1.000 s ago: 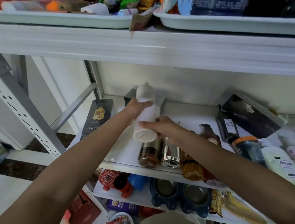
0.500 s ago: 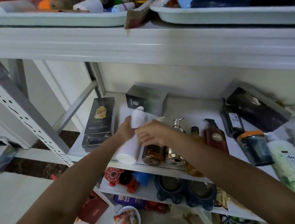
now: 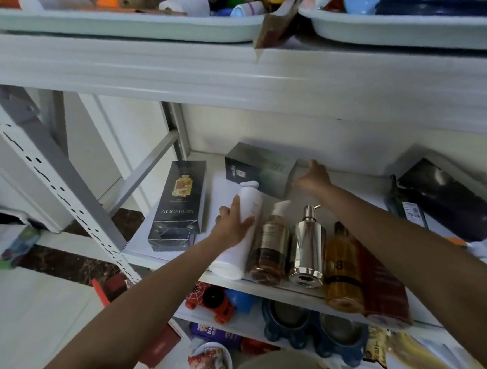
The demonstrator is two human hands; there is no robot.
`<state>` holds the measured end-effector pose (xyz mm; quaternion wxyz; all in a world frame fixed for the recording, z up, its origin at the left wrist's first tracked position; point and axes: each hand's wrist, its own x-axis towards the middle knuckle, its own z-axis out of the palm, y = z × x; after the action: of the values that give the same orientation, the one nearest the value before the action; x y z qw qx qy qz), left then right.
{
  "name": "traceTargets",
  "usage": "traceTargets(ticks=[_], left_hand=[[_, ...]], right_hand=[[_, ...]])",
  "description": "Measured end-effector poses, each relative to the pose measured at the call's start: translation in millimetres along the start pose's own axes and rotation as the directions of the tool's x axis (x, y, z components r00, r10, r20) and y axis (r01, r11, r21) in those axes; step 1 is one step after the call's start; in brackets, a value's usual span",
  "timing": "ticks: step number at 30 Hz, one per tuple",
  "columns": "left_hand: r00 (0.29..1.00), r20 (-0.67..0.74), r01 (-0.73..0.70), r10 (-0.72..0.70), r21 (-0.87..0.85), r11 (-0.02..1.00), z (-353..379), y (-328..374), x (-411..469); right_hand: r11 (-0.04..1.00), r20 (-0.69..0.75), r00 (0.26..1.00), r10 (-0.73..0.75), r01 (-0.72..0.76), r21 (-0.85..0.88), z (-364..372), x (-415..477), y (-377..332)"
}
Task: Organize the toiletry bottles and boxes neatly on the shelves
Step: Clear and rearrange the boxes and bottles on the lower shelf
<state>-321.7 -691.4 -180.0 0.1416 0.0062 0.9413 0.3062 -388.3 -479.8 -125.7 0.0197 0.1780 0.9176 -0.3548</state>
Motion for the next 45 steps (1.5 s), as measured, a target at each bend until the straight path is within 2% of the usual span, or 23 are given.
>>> traceTargets(ticks=[5,9,11,14,17,20,23,27,31,36,40,45], left_hand=[[0.997,0.046,0.067,-0.059,-0.221,0.973,-11,-28,14],[0.995,0.03,0.095,-0.09,-0.235,0.967,-18,-37,17],[0.995,0.02,0.103,-0.101,-0.244,0.964,-19,-39,17],[0.989,0.024,0.145,-0.143,-0.212,0.966,-18,-42,22],[0.985,0.018,0.171,-0.17,-0.179,0.969,-18,-44,26],[0.983,0.029,0.183,-0.18,-0.119,0.976,-17,-44,28],[0.985,0.041,0.168,-0.166,-0.063,0.984,-16,-39,26],[0.988,0.099,0.14,-0.122,-0.194,0.971,-9,-37,18],[0.99,0.126,0.091,-0.057,-0.284,0.955,-4,-36,8],[0.984,0.167,0.096,-0.061,-0.211,0.973,-1,-31,2],[0.989,0.134,0.071,-0.055,-0.119,0.99,1,-21,-4],[0.991,0.129,0.043,-0.032,-0.086,0.995,0,-18,-8]], right_hand=[[0.957,0.074,0.986,-0.152,0.166,-0.236,7,24,-8],[0.891,0.161,0.962,-0.219,0.264,-0.37,16,33,-12],[0.799,0.193,0.933,-0.305,0.361,-0.481,21,34,-10],[0.591,0.217,0.852,-0.477,0.493,-0.638,27,33,-7],[0.511,0.144,0.845,-0.515,0.438,-0.74,27,32,-4],[0.557,0.091,0.884,-0.459,0.366,-0.746,21,35,-3],[0.632,0.142,0.907,-0.396,0.381,-0.675,16,42,-2],[0.682,0.215,0.931,-0.296,0.364,-0.635,16,47,-7],[0.757,0.218,0.944,-0.246,0.327,-0.565,10,48,-13],[0.782,0.145,0.969,-0.202,0.249,-0.572,-4,37,-25],[0.773,0.069,0.989,-0.128,0.143,-0.618,13,24,-41],[0.763,0.062,0.996,-0.07,0.094,-0.639,24,14,-66]])
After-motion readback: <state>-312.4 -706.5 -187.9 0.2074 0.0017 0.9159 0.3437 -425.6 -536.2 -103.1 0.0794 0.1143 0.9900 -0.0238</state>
